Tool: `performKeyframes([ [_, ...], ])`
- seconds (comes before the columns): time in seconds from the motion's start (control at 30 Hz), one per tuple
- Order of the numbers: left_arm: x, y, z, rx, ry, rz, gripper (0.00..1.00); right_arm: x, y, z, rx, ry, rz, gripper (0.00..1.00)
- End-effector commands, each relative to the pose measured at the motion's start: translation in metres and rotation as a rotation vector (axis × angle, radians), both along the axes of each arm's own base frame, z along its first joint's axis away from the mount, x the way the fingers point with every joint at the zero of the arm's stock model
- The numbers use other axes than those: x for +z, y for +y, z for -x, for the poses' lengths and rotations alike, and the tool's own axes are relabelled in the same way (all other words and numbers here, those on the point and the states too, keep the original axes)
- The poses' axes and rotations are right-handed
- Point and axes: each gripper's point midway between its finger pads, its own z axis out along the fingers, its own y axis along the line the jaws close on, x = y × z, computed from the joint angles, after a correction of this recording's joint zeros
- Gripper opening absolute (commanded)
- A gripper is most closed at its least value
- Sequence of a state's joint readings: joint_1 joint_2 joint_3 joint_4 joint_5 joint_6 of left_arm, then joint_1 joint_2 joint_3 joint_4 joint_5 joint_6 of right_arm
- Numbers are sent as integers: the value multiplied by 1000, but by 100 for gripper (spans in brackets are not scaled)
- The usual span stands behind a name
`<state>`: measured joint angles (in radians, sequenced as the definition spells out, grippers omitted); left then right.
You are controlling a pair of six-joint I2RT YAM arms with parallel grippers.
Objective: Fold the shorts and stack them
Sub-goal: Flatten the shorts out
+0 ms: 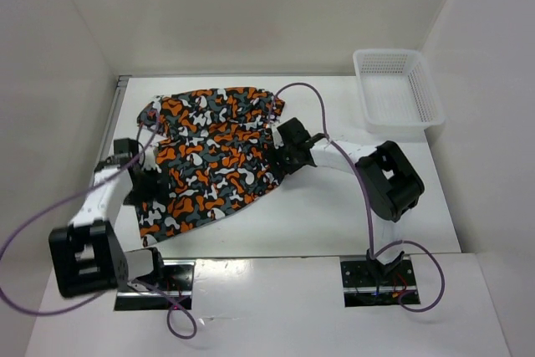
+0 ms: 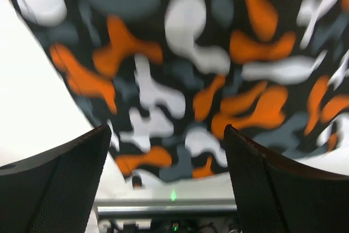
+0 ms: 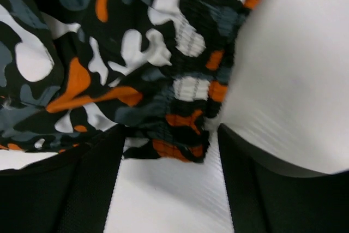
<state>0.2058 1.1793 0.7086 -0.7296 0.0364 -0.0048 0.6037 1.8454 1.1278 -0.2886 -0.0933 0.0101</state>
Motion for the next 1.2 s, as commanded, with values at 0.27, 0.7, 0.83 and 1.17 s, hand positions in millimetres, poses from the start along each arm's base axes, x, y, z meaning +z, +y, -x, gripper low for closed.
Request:
performKeyframes([
  [0.27,35,0,-63,12,-102,172,92,2,-25,-46,-169,-35,-17,0],
  [0.7,48,-134,-66,-563,-139,-52,100,3,-112,-50,-427,31,-64,0],
  [0.83,55,-209,-31,-851,-206,-36,100,16,-116,-66,-407,-48,-41,0],
  [1.17,9,-184,88,-1144,-37,-52,100,38,-119,-72,-360,-133,-33,0],
])
